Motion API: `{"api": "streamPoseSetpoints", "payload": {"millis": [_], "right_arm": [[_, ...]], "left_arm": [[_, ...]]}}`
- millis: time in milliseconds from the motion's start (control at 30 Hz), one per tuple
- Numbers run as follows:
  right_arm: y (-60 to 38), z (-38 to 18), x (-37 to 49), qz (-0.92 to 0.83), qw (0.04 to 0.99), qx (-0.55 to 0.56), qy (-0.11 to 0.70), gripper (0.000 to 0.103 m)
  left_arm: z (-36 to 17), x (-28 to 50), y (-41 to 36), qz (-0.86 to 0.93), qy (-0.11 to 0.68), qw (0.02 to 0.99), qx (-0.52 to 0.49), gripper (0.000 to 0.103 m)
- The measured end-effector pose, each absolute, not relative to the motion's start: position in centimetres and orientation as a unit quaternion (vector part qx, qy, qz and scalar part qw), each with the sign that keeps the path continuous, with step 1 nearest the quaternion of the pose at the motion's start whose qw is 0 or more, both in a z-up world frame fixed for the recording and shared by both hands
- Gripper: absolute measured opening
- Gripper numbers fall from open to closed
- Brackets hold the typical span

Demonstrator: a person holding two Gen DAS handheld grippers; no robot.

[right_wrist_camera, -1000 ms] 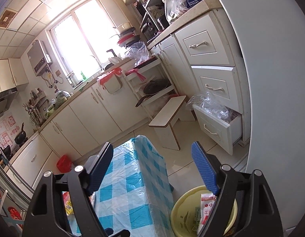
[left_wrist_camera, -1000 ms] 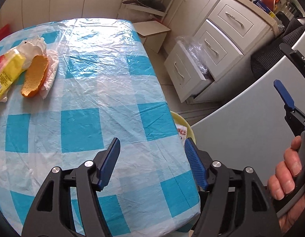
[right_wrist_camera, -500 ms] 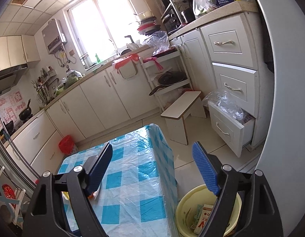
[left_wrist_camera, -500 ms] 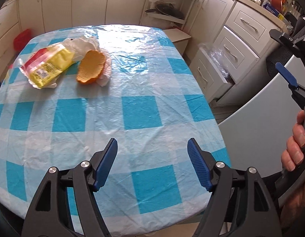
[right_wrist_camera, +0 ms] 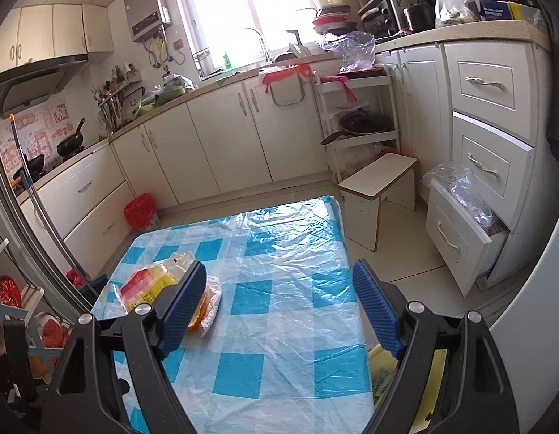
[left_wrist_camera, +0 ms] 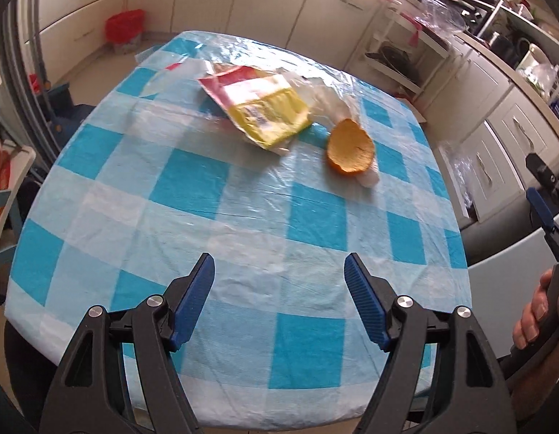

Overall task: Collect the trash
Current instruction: 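Move both open tools back toward the yellow snack bag and orange peel, then grasp the orange peel with the right tool while the left tool grasps the yellow snack bag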

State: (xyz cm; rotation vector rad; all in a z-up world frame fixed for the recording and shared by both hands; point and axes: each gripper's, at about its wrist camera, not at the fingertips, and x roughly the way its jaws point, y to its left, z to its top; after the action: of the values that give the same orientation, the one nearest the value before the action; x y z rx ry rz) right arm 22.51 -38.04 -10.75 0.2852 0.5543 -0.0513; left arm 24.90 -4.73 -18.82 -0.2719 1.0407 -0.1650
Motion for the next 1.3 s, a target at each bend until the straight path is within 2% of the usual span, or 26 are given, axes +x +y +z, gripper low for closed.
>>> {"api": "streamPoseSetpoints", "payload": {"millis": [500,867,1067,1300], "right_arm": [[-33.1,-13.3,25.6,0.020,0.942,0.084,0.325,0.080],[-28.8,-16.6,29.0,0.056,0.929,0.037,0.365,0.079],[-27.9,-18.2,31.5,0.064,0.919,0.037,0.386,0.062],[-26.7,-19.9,33.5,0.065,0.906,0.017,0.418,0.048]], "left_arm": [[-19.5,26.3,-0.1,-0.042,0.487,0.858,-0.158,0.071],[-20.5,32.2,0.8,-0.030,0.483,0.855,-0.186,0.071],[-21.5,35.6,0.7,-0.026,0.485,0.853,-0.190,0.071],[-21.6,38.7,0.5,-0.030,0.480,0.855,-0.193,0.071]]}}
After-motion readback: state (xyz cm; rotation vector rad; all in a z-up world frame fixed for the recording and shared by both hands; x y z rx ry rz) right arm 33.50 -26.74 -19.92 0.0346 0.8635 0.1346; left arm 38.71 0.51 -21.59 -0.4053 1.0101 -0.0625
